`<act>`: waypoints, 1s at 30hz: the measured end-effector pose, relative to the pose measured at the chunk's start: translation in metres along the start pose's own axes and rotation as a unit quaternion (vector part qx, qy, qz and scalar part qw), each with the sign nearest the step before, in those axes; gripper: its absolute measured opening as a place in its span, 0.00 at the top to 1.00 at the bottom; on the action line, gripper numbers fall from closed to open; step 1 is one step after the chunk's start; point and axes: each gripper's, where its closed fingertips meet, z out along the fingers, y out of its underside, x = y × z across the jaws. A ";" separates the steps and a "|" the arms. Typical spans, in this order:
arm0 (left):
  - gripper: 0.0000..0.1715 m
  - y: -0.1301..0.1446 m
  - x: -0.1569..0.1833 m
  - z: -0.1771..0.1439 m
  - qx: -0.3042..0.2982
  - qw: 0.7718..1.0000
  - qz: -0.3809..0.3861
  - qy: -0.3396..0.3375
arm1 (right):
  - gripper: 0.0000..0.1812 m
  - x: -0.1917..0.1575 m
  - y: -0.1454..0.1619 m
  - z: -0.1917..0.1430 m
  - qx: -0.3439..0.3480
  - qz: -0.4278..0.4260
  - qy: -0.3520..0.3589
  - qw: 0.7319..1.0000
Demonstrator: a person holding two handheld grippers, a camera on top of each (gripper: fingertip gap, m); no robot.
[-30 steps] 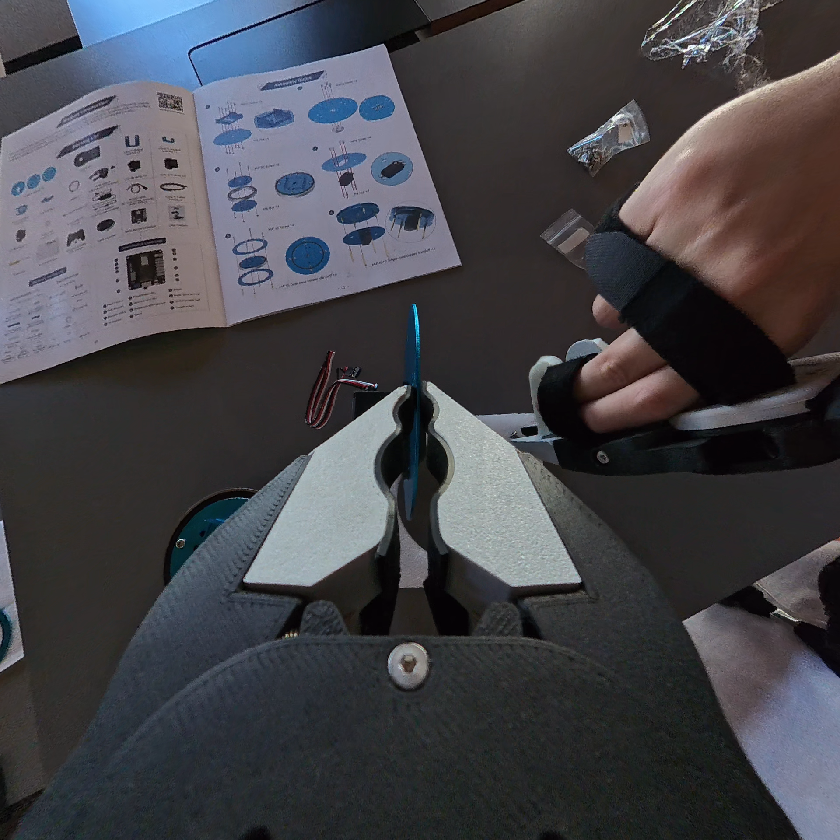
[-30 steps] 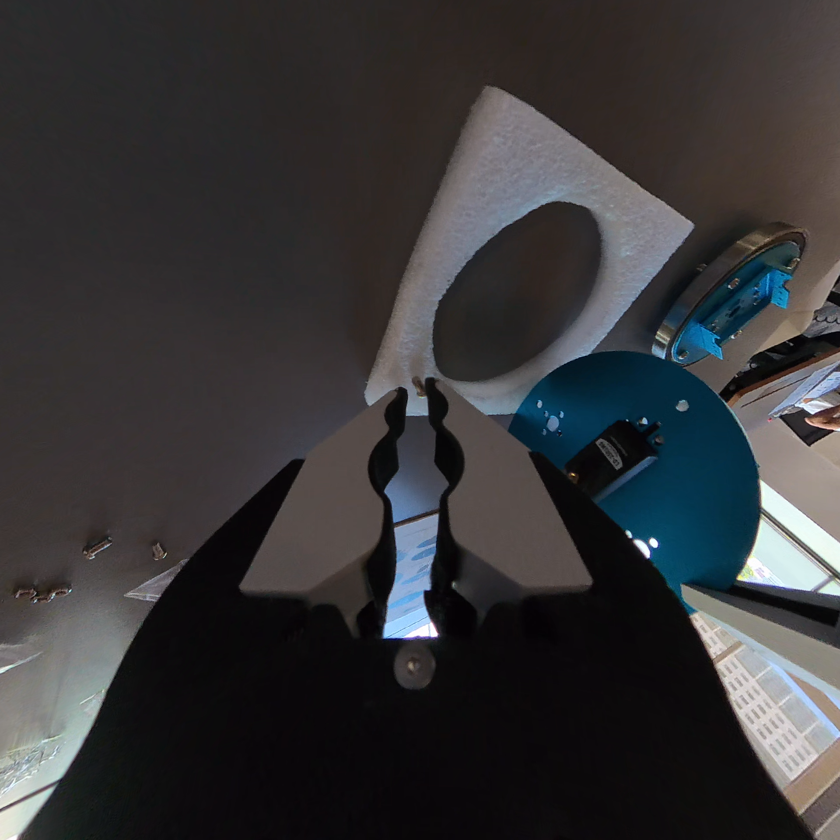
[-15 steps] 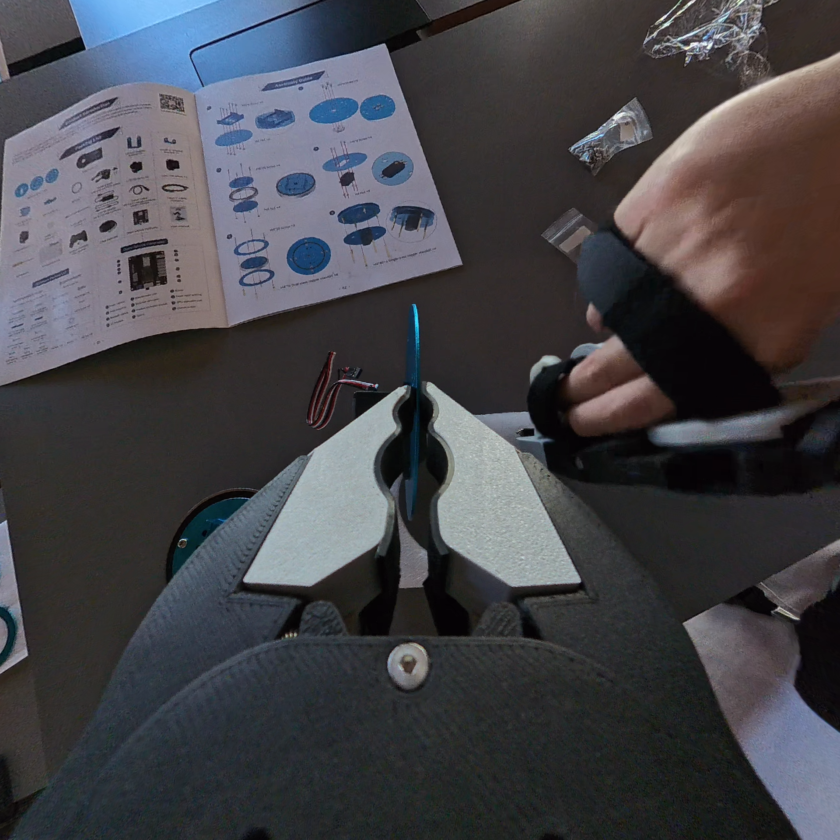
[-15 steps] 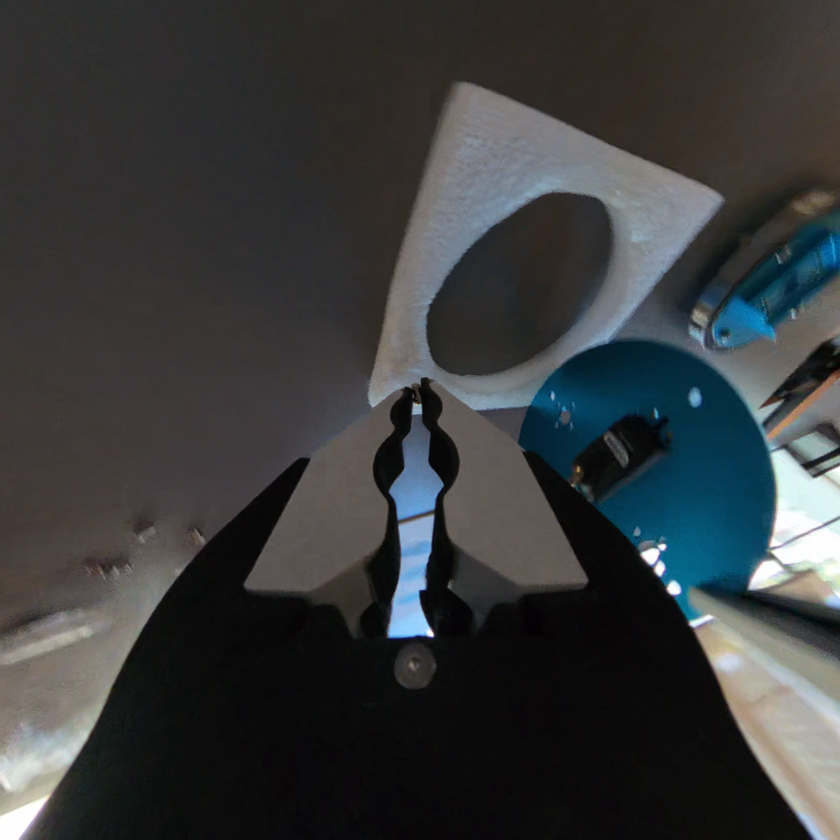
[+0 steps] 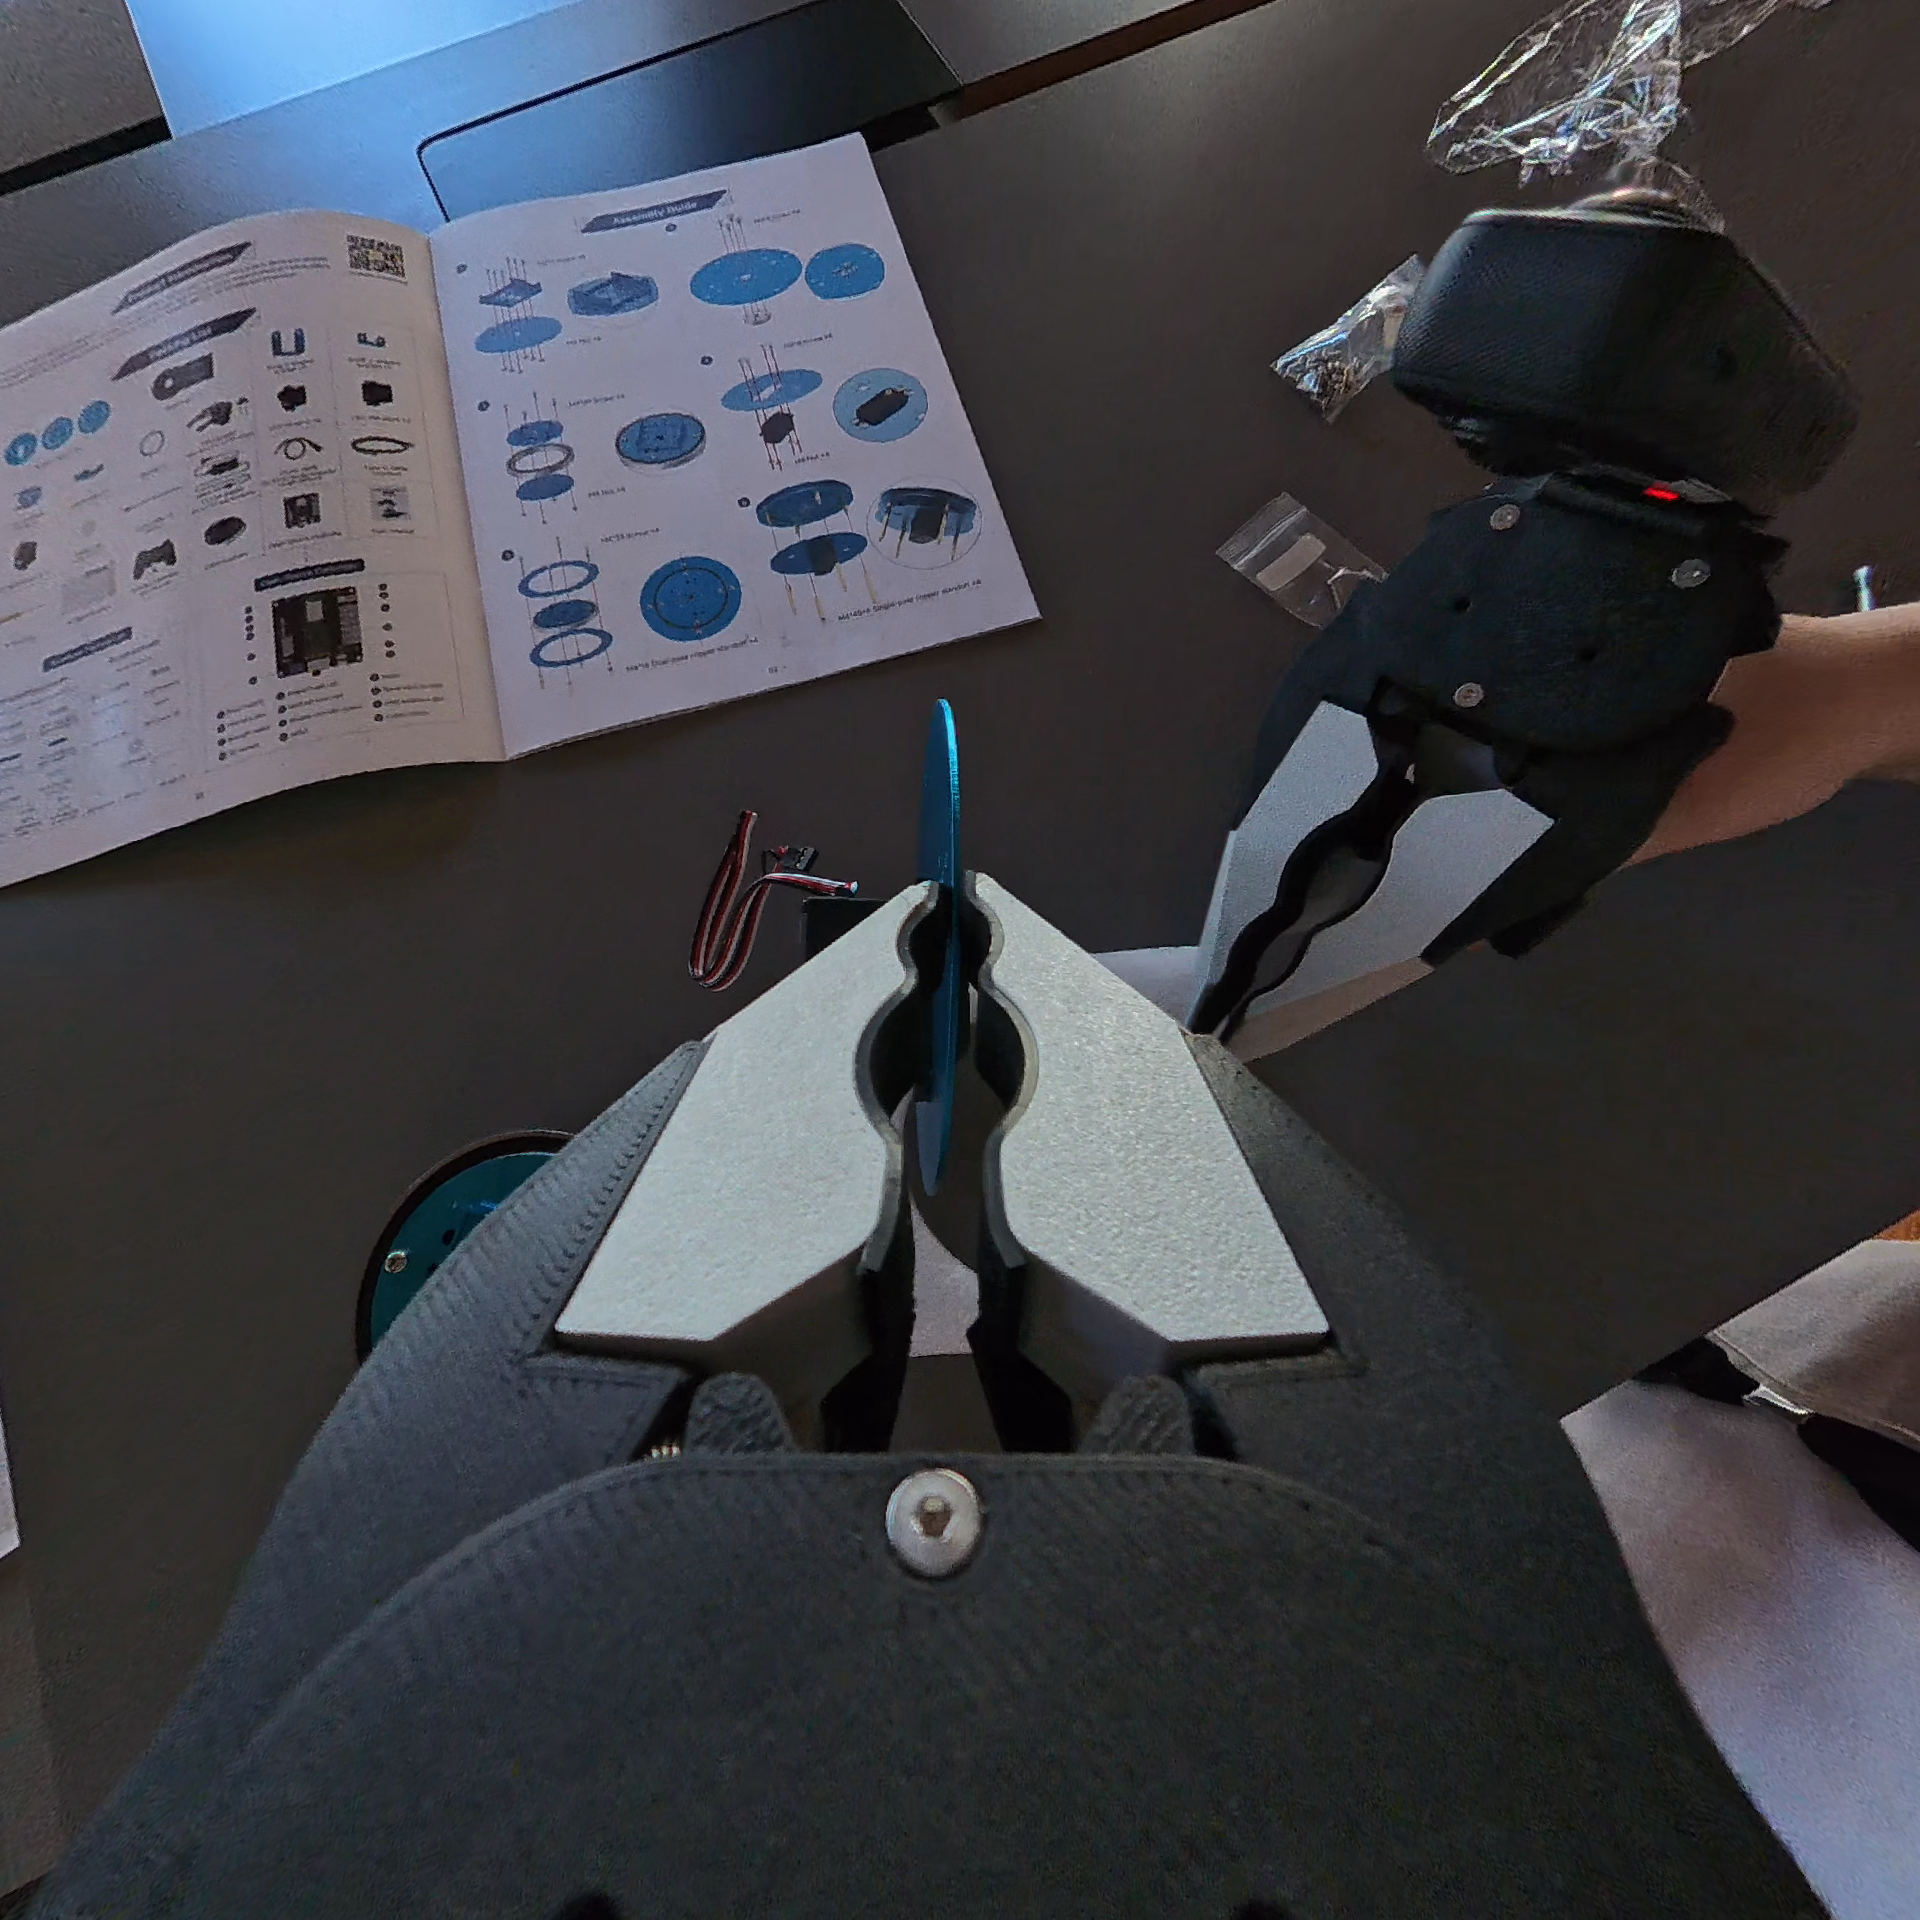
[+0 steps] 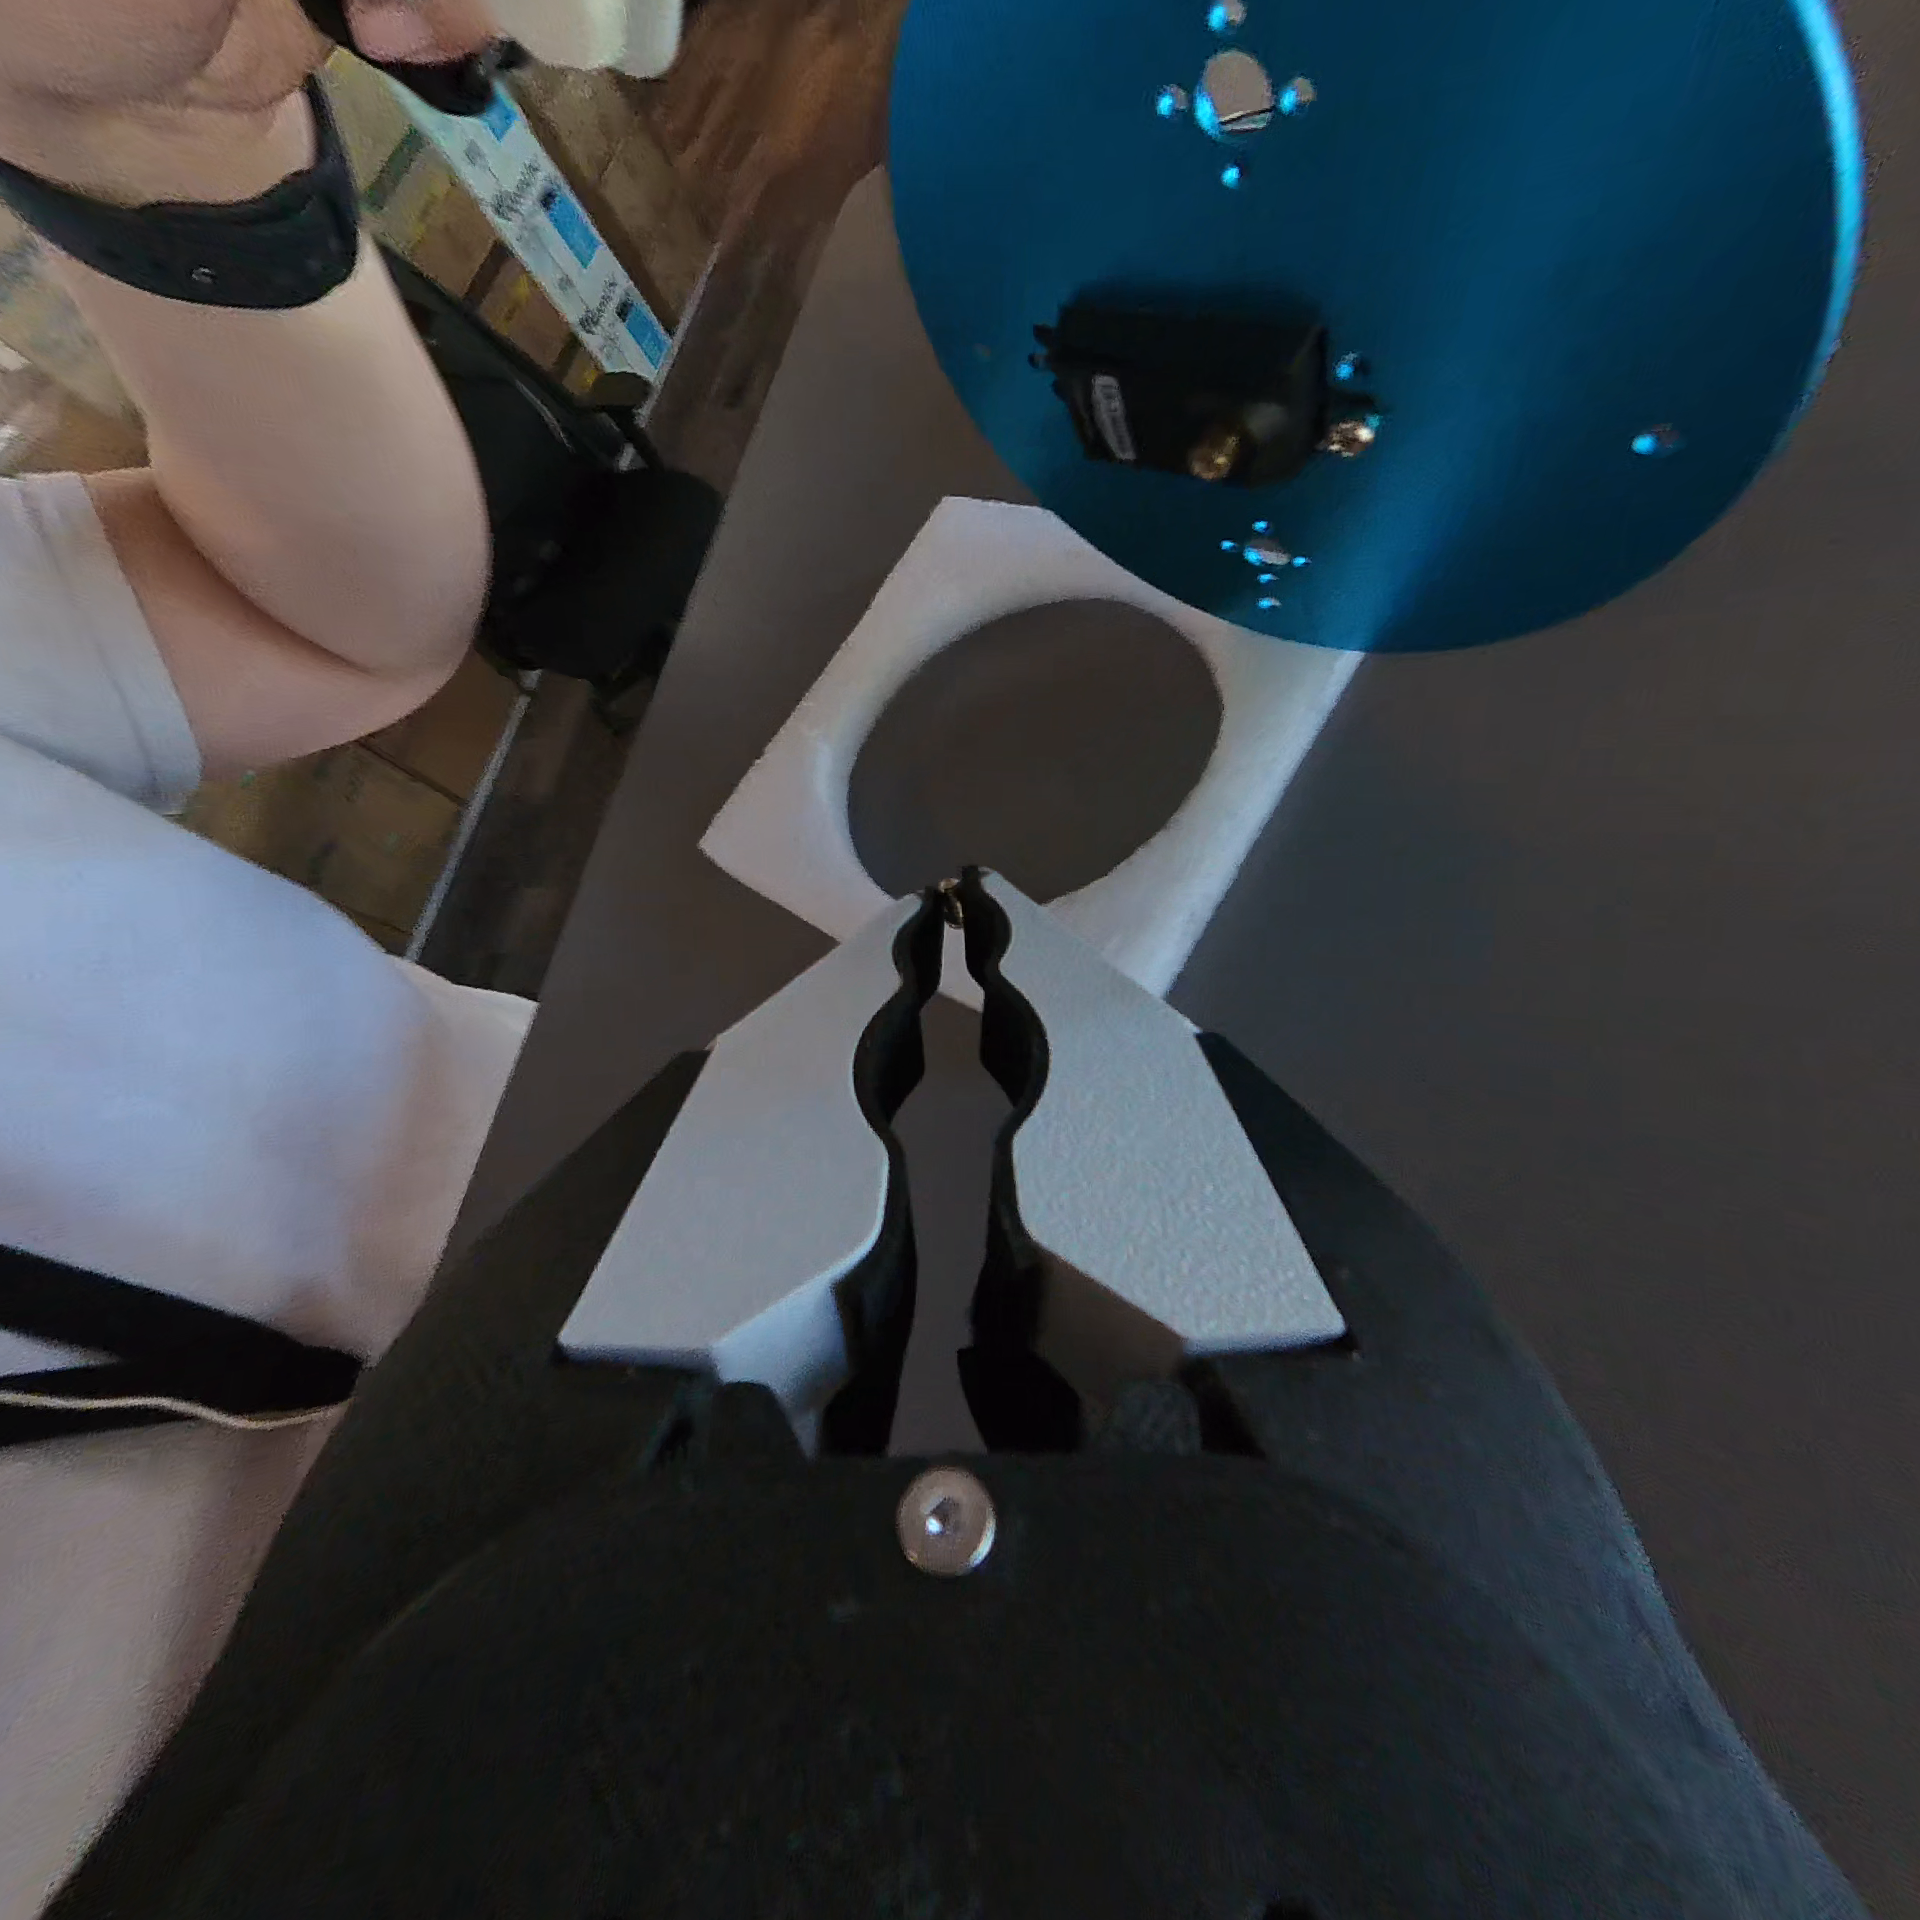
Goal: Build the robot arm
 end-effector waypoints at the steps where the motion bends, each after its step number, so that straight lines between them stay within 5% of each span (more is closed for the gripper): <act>1: 1.00 0.000 0.000 0.000 0.001 1.000 0.000 0.000 | 0.99 0.005 0.001 0.000 0.000 -0.006 0.016 1.000; 30: 1.00 -0.001 0.001 0.001 0.002 1.000 0.000 0.007 | 0.97 0.011 0.013 -0.003 -0.032 -0.069 0.069 0.995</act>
